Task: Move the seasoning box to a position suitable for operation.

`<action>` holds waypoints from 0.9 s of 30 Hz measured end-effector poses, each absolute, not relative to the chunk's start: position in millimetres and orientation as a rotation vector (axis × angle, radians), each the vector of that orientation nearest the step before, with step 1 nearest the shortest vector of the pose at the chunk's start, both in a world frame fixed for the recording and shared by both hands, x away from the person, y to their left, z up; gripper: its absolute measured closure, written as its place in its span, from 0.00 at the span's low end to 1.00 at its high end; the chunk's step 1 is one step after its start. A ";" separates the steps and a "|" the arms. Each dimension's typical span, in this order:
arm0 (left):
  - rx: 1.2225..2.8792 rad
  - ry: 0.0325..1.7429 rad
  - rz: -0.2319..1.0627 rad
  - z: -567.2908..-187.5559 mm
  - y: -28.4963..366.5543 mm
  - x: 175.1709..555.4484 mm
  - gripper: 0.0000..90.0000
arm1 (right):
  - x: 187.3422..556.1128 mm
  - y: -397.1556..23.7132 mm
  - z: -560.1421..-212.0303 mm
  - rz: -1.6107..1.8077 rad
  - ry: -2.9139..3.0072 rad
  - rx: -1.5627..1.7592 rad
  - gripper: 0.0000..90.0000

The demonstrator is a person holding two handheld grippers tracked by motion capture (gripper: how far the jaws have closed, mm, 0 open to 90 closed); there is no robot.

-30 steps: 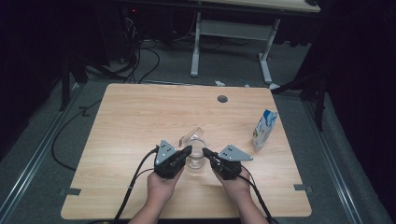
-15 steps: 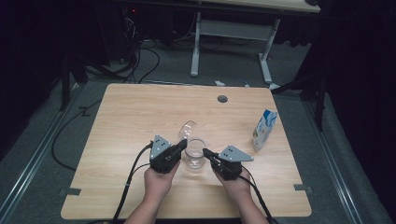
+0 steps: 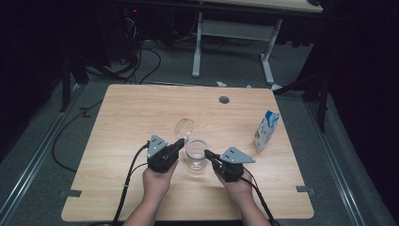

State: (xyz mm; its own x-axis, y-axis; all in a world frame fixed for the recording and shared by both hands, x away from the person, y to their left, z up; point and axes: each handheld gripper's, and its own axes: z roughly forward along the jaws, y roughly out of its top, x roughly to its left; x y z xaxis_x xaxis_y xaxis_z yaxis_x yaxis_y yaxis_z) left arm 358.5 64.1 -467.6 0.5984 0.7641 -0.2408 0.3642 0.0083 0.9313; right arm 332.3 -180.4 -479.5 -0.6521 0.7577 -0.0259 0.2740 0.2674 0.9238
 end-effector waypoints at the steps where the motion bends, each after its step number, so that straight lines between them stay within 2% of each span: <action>1: 1.598 0.967 0.406 -467.6 64.1 358.4 1.00 | 332.3 -180.3 -479.6 1.368 2.073 0.930 1.00; 14: 1.659 0.939 0.417 -471.1 68.7 348.2 1.00 | 330.7 -182.0 -476.5 1.392 2.055 0.934 0.97; 24: 1.780 0.939 0.449 -487.9 84.1 341.8 0.88 | 330.1 -193.3 -473.3 1.388 2.031 0.968 0.94; 27: 1.810 0.947 0.472 -494.4 92.4 339.4 0.82 | 330.2 -199.0 -473.7 1.389 2.020 0.983 0.92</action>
State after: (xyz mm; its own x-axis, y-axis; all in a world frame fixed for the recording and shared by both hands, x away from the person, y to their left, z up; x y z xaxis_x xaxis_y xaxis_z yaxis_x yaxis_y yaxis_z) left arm 339.4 92.4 -494.4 0.6177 0.7802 -0.0989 0.3905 -0.1952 0.8997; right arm 330.2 -199.0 -473.7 -0.6174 0.7866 0.0007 0.2821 0.2206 0.9337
